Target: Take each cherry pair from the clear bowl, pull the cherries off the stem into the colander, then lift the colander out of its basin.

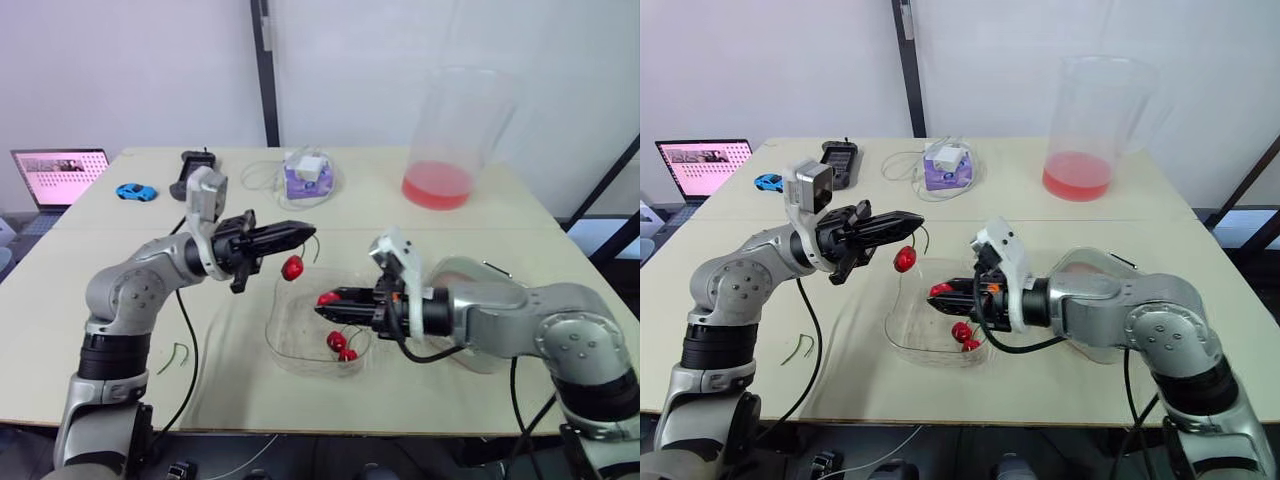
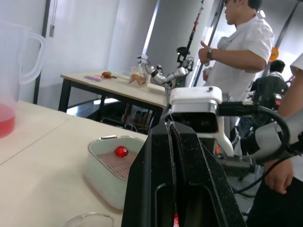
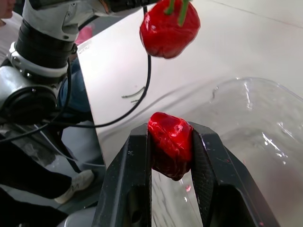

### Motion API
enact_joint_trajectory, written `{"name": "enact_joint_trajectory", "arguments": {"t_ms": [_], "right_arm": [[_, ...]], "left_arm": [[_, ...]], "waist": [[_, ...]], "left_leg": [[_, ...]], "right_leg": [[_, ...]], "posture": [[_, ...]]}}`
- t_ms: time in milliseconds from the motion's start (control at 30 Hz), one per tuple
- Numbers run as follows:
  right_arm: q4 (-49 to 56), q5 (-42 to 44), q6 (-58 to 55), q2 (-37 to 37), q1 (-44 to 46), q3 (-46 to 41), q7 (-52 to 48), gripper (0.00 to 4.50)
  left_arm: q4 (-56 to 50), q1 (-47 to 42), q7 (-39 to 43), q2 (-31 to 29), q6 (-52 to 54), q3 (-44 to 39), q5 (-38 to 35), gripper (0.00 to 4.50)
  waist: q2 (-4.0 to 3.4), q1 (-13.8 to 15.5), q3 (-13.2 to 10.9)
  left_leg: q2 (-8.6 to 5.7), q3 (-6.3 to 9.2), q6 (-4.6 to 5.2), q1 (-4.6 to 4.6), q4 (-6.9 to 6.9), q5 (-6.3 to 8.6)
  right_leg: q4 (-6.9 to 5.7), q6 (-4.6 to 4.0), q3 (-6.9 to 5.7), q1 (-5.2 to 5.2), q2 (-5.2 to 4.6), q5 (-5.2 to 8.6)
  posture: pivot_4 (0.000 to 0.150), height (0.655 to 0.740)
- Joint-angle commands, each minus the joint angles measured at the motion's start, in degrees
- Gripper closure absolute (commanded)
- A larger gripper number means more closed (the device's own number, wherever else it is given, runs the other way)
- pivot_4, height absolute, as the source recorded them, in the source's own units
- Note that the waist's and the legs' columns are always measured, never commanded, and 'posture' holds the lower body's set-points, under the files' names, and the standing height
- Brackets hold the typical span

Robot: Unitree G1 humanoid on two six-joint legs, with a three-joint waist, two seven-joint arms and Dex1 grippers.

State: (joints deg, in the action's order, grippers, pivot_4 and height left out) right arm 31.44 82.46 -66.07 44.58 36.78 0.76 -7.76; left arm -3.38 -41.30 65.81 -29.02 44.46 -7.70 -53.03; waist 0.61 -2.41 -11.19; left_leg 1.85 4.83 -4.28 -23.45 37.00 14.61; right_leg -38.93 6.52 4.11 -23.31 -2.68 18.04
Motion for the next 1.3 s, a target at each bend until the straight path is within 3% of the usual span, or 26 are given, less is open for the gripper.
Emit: {"name": "enact_joint_trajectory", "arguments": {"t_ms": [33, 167, 300, 400, 533, 633, 800, 867, 1000, 1100, 1300], "right_arm": [[-1.6, -3.1, 0.2, 7.5, -0.2, -6.6, -5.0, 3.36], [-4.8, -15.4, 2.6, 20.2, -5.1, -8.7, -15.1, 3.36], [-9.0, -30.5, 10.8, 32.0, -15.6, -8.8, -27.4, 3.36], [-12.3, -38.4, 16.5, 35.3, -22.2, -9.3, -33.1, 3.36], [-13.5, -43.7, 19.2, 35.0, -24.7, -9.1, -36.3, 3.36], [-13.7, -45.0, 18.0, 35.0, -23.2, -9.8, -37.7, 2.46], [-12.8, -45.2, 15.1, 36.0, -21.7, -12.8, -40.5, 0.04], [-12.4, -43.4, 12.1, 36.0, -20.5, -15.0, -41.5, 0.04], [-10.6, -33.8, 4.9, 31.5, -11.5, -18.4, -40.5, 0.04], [-7.1, -24.8, 1.5, 21.3, -3.2, -17.4, -34.9, 0.04], [-2.9, -21.3, -0.1, -0.4, 4.7, -10.0, -19.7, 0.04]], "left_arm": [[-0.8, -0.6, 0.1, -0.3, -1.5, -0.6, 0.2, 4.50], [-0.6, -0.7, -0.4, 0.7, -2.9, 0.2, 1.5, 4.50], [-0.7, -0.4, -0.7, 1.4, -3.5, 0.5, 2.2, 4.50], [-0.7, 0.3, 0.0, 1.1, -4.0, 1.0, 3.2, 4.50], [-0.9, 0.4, 0.0, 1.2, -4.0, 1.4, 3.6, 4.50], [-0.9, 0.5, -0.1, 1.2, -3.4, 1.4, 3.3, 4.50], [-1.7, 1.2, -0.5, 1.4, -2.9, 1.4, 2.7, 4.50], [-1.4, 1.1, -0.6, 1.5, -3.1, 1.4, 2.9, 4.50], [0.1, 0.0, -0.7, 2.1, -3.6, 0.9, 2.9, 4.50], [0.9, -1.1, -0.9, 2.7, -3.7, 1.0, 3.1, 4.50], [3.6, -3.7, 0.1, 3.6, -5.1, 2.1, 4.6, 4.50]], "waist": [[0.00, 0.1, 0.0], [0.01, 0.4, 0.0], [0.00, 0.4, 0.0], [0.00, 0.0, 0.0], [-0.04, -0.1, 0.0], [-0.04, 0.0, 0.0], [-0.04, 0.2, 0.0], [-0.04, 0.2, 0.0], [-0.06, -0.1, 0.0], [-0.02, -0.2, 0.0], [-0.01, 0.1, 0.0]], "left_leg": [[0.00, 0.00, 0.00, 0.00, 0.00, 0.00], [0.00, -0.02, 0.05, -0.01, -0.02, 0.03], [0.00, -0.05, 0.20, -0.02, -0.01, 0.11], [0.00, -0.08, 0.26, -0.02, 0.00, 0.15], [0.01, -0.11, 0.26, 0.03, 0.00, 0.15], [0.01, -0.10, 0.25, 0.02, 0.00, 0.14], [0.00, -0.10, 0.25, 0.02, 0.02, 0.14], [0.00, -0.10, 0.25, 0.02, 0.01, 0.14], [0.00, -0.10, 0.25, 0.03, 0.01, 0.14], [0.04, -0.08, 0.25, 0.07, 0.01, 0.14], [0.00, -0.04, 0.21, -0.01, 0.04, 0.12]], "right_leg": [[0.03, 0.00, 0.00, 0.01, 0.00, 0.00], [0.19, 0.00, -0.01, 0.05, 0.01, 0.00], [0.37, 0.02, 0.01, 0.11, 0.02, -0.01], [0.41, 0.02, 0.02, 0.12, 0.02, -0.01], [0.38, 0.02, 0.07, 0.12, 0.02, -0.02], [0.38, 0.03, 0.06, 0.14, 0.01, -0.02], [0.40, 0.03, 0.05, 0.17, 0.00, -0.02], [0.40, 0.03, 0.05, 0.17, 0.00, -0.02], [0.40, 0.03, 0.06, 0.18, 0.00, -0.02], [0.38, 0.02, 0.04, 0.20, 0.05, -0.03], [0.38, 0.03, 0.01, 0.19, -0.02, -0.03]], "posture": [[0.150, 0.7332], [0.150, 0.7332], [0.150, 0.7332], [0.150, 0.7332], [0.150, 0.7332], [0.150, 0.7332], [0.150, 0.7332], [0.150, 0.7332], [0.150, 0.7332], [0.150, 0.7332], [0.150, 0.7332]]}}
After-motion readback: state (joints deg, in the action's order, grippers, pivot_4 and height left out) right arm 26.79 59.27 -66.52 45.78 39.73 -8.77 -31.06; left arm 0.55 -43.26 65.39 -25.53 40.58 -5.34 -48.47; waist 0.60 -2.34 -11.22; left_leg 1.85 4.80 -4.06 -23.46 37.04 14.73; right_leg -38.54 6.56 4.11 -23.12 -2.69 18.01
